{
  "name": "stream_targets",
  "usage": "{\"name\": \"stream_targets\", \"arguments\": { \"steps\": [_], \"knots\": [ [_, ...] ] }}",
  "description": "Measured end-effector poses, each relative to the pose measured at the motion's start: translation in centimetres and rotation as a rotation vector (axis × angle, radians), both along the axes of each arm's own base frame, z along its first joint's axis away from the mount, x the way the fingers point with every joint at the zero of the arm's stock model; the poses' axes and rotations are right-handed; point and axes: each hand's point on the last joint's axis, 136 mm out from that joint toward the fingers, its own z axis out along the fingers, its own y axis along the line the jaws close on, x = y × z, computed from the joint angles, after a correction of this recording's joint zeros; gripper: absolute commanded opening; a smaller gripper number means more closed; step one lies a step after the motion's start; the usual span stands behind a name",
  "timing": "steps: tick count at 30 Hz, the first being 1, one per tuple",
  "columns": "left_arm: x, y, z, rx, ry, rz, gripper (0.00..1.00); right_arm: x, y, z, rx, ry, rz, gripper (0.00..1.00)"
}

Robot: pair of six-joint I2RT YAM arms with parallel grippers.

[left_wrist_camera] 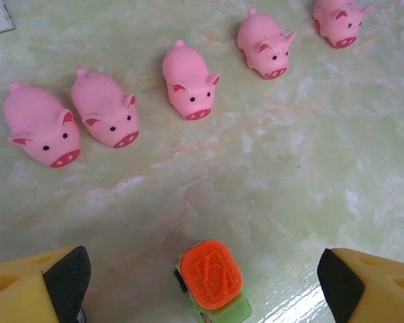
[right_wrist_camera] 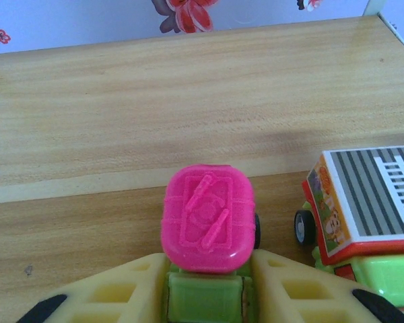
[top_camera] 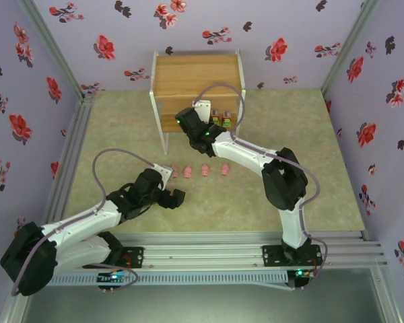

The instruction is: Place and organize the plastic toys onto the shelf

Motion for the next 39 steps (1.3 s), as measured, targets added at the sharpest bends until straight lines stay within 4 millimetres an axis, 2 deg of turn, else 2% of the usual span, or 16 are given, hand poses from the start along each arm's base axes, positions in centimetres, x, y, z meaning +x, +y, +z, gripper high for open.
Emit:
{"name": "stream_targets", "arguments": {
  "steps": [9, 18, 29, 39],
  "knots": [
    [0.0, 0.0, -0.1, 0.004, 0.004, 0.0, 0.92, 0.0, 0.0, 0.2, 0.001, -0.003, 0.002, 0.18],
    [0.1, -0.1, 0.0, 0.001, 0.0, 0.001, 0.92, -0.6, -0.4, 0.3, -0.018, 0.01, 0.008, 0.19],
    [0.2, 0.0, 0.0, 0.005, -0.003, 0.005, 0.92, -1.5, 0.0, 2.6, -0.001, -0.021, 0.027, 0.2],
    [0.3, 0.1, 0.0, 0.01, -0.007, 0.012, 0.92, -3.6, -0.1, 3.1, -0.018, -0.026, 0.054, 0.21]
  ]
}}
